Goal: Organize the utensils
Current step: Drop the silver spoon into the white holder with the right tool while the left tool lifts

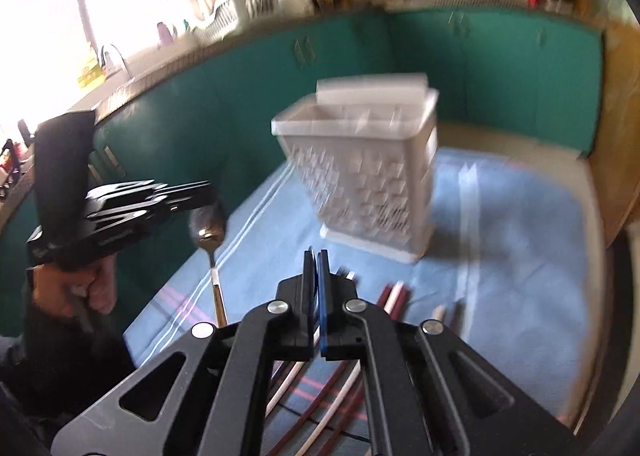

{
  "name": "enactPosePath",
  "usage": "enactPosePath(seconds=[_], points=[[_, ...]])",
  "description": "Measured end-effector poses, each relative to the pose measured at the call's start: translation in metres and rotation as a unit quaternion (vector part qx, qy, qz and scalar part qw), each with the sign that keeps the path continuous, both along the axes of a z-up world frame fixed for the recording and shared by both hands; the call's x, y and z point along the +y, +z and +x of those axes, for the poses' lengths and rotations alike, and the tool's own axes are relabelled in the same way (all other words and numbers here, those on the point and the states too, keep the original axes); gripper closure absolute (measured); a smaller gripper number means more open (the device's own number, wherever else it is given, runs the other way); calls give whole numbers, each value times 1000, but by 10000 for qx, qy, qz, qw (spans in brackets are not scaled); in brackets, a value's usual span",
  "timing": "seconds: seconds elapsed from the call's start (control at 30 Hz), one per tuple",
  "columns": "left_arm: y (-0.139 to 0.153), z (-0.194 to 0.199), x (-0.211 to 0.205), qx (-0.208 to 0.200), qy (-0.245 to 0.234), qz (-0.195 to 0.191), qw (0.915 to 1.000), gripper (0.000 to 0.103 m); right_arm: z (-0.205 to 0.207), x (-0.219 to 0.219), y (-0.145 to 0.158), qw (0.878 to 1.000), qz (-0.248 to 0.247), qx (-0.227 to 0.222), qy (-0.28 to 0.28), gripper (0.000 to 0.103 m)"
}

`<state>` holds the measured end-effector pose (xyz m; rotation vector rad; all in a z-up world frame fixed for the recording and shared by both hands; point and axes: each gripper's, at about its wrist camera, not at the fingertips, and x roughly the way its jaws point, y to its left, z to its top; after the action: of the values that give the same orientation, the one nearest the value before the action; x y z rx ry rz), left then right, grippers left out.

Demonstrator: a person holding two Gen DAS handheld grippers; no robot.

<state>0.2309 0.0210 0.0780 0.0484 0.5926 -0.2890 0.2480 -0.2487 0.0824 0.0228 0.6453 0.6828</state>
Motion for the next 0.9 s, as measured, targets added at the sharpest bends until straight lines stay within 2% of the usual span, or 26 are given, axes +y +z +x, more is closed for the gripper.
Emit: enactPosePath(seconds=[0.07,0.1,0.2,0.27,0.33,0.63,0.9], points=[[17,-14,-1,-388,157,65,9991,100,-16,-4,20,9972,-211,-582,-410,101],[26,-23,-3,-580,218,87,9980,100,-29,-3,32,9921,-376,-1001,-658,101],[48,-45,-5,-979,350,80,9945,100,-55,-1,52,9783,-544,-1712,-1036,101],[57,-54,-10,-1115,343,131,9931,100,-64,-1,58,9715,-655,-1971,-1144,101],[63,-62,-15,-1185,320,164,9923,100,-70,-1,59,9687,-730,-2060,-1174,101],[52,-70,-11,-1041,236,159,9942,100,-65,-6,41,9747,-664,-1735,-1246,101],[51,-68,-2,-1002,212,46,9947,100,-68,2,48,9703,-729,-1885,-1330,101]])
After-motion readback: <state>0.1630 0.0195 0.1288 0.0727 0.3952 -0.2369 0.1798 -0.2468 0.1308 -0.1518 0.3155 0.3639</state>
